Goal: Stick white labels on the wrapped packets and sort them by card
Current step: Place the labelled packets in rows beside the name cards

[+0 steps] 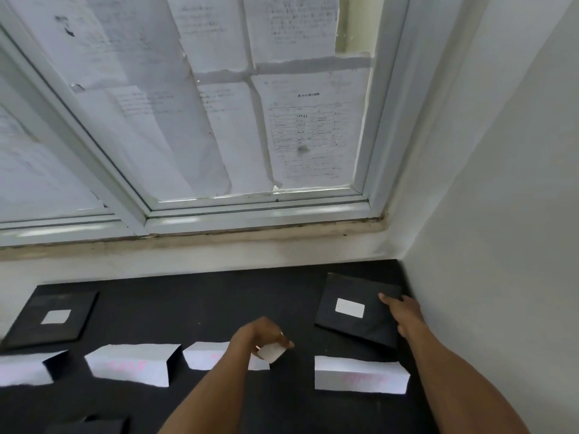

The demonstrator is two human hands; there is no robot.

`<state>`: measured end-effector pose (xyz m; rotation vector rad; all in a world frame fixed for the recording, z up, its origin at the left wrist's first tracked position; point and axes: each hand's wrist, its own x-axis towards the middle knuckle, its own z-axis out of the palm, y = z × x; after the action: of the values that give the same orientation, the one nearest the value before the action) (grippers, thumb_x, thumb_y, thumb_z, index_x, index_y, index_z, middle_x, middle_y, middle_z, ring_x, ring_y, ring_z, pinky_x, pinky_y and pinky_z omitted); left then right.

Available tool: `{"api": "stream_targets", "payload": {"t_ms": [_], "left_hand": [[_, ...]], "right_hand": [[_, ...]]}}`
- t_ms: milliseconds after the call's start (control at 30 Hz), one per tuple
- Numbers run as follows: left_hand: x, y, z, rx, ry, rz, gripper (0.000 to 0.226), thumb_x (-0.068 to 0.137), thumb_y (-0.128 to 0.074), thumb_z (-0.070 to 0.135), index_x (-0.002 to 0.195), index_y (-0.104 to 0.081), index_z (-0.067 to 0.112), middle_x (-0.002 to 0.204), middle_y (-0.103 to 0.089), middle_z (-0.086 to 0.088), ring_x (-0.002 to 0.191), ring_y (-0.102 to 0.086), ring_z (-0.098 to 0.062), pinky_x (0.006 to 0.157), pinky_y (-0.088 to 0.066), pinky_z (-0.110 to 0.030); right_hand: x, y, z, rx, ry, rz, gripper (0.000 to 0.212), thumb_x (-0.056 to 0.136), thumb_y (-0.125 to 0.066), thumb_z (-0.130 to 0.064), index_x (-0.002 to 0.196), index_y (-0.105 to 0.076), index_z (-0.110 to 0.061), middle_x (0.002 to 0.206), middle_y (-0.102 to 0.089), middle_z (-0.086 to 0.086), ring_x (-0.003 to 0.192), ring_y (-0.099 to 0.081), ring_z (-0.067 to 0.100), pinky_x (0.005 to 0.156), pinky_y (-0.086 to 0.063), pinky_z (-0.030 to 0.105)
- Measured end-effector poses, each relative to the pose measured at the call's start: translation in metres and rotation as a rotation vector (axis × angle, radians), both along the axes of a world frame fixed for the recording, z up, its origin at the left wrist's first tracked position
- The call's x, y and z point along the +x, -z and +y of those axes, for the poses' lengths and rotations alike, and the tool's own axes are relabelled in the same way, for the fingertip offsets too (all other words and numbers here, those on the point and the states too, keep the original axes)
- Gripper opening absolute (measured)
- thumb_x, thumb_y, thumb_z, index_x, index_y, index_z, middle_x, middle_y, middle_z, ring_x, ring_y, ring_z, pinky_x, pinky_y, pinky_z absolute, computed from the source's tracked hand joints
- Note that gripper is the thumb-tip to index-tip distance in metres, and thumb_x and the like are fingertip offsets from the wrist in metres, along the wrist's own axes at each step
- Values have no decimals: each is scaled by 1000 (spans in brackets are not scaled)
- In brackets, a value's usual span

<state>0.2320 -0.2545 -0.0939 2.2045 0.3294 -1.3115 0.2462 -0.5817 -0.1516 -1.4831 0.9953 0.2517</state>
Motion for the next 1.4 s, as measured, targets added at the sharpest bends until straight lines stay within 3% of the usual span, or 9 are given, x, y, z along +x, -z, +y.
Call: {"api": "stream_targets", "payload": {"t_ms": [200,400,533,767,833,933,1067,1200,1400], "left_hand": [[-13,-4,21,-44,-112,19,38,81,-74,39,110,-63,16,125,-56,-8,114,-55,-26,89,-56,-36],[-35,-26,64,-61,-252,-13,43,81,-73,37,116,-67,13,122,-62,-6,112,-61,-25,93,-55,-40],[-59,-38,119,-82,-351,-58,43,85,-69,34,121,-64,11,125,-60,-9,113,-60,-27,94,-53,-41],[-120,-51,243,-136,-506,-130,38,91,-64,18,126,-59,8,128,-61,-11,114,-59,-26,93,-53,-38],[-140,-50,290,-142,-537,-147,36,93,-60,14,128,-58,8,128,-60,-12,115,-59,-26,94,-53,-39],[-178,-43,371,-105,-560,-176,29,94,-55,7,122,-61,8,110,-61,-12,101,-61,-26,89,-53,-36],[-226,-27,475,-7,-525,-172,28,90,-53,6,114,-65,1,92,-60,-14,82,-57,-28,73,-53,-35],[-262,-11,553,-10,-533,-174,29,91,-55,8,117,-66,6,111,-66,-16,100,-65,-31,80,-55,-35],[-296,10,598,-73,-651,-226,22,90,-54,4,105,-69,2,110,-68,-19,84,-59,-23,67,-49,-28]], "right_hand": [[-2,9,23,-477,-330,53,91,73,-80,-27,144,-30,2,141,-46,23,127,-47,38,107,-40,44],[-6,-8,78,-662,-363,119,78,83,-70,-24,143,-28,4,143,-34,31,129,-37,48,106,-36,54],[-8,-36,148,-741,-390,-83,61,86,-64,-17,136,-40,6,136,-44,33,127,-41,45,108,-34,50],[-60,-82,357,-424,-729,-440,23,86,-67,-21,106,-68,-11,93,-72,11,89,-68,28,83,-50,32],[-84,-82,429,-249,-853,-420,21,80,-73,-22,99,-71,-14,87,-73,6,76,-69,21,79,-56,35],[-137,-85,535,-10,-1058,-268,26,79,-75,-18,102,-69,-9,80,-69,8,56,-58,13,56,-50,22],[-206,-75,642,92,-1199,-141,14,78,-76,-13,89,-67,-12,74,-64,11,51,-53,12,49,-44,20],[-250,-51,717,45,-1124,-149,18,72,-76,1,88,-70,-5,74,-66,12,57,-53,19,56,-47,28],[-285,-30,776,-71,-1003,-146,28,71,-82,-18,94,-67,-17,79,-71,5,66,-66,18,65,-54,30]]}}
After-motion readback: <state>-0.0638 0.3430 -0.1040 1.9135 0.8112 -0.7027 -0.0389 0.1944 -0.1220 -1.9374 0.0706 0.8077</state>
